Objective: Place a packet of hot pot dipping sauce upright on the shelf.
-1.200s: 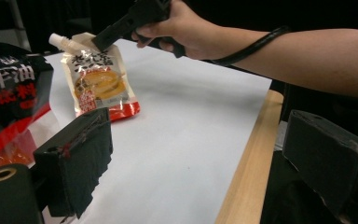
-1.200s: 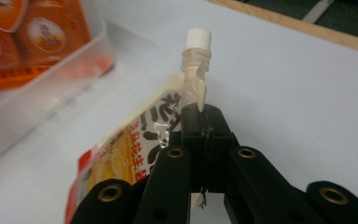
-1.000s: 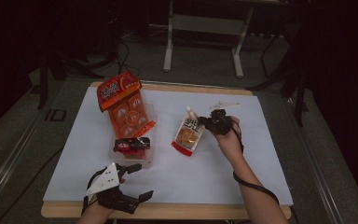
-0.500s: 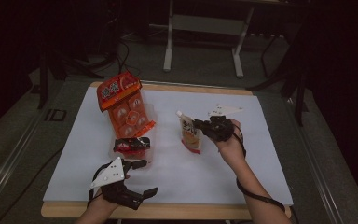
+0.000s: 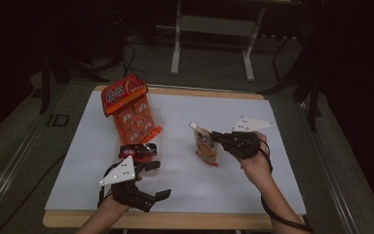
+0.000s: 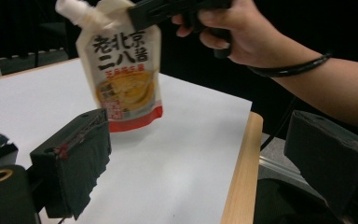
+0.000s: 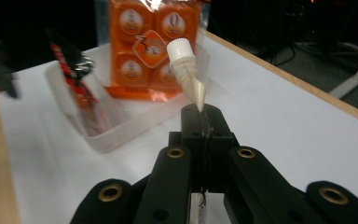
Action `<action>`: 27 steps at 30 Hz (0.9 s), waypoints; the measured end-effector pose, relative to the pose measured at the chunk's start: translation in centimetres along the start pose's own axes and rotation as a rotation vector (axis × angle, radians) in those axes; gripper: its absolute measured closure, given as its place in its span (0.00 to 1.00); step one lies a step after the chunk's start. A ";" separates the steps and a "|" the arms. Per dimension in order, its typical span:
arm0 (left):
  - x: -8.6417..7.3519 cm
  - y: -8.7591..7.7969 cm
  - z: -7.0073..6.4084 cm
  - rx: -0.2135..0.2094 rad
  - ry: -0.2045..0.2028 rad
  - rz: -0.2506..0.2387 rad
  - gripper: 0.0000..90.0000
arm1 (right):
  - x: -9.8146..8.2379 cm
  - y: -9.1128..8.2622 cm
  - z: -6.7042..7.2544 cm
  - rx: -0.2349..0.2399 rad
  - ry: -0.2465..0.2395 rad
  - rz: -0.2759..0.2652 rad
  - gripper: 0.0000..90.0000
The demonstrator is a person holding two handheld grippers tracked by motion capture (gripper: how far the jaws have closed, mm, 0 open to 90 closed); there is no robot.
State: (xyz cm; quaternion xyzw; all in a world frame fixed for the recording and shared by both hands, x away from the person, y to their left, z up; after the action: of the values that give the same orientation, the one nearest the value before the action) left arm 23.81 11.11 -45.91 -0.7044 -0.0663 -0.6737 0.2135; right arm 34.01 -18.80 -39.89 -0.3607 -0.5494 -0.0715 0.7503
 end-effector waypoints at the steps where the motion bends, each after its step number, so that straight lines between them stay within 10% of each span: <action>1: 0.0 0.0 0.0 0.000 0.000 0.000 0.09 | 0.0 0.0 0.0 0.000 0.000 0.000 1.00; 27: 4.2 2.7 1.8 -0.055 0.062 -0.020 0.17 | 0.4 -5.4 6.8 0.194 -0.099 -0.073 1.00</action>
State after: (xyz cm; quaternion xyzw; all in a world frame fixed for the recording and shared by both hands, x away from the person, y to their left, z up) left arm 26.80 8.58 -42.36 -0.6880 -0.0482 -0.6990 0.1890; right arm 26.15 -18.42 -36.09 -0.2690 -0.6028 -0.0275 0.7507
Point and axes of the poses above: each handheld gripper's, and its own axes: y roughly forward along the jaws, x roughly out of its top, z roughly to its left, the point moved 2 cm from there along y, roughly forward along the jaws, and after that the axes turned 9 degrees about y, right-handed, at the moved point
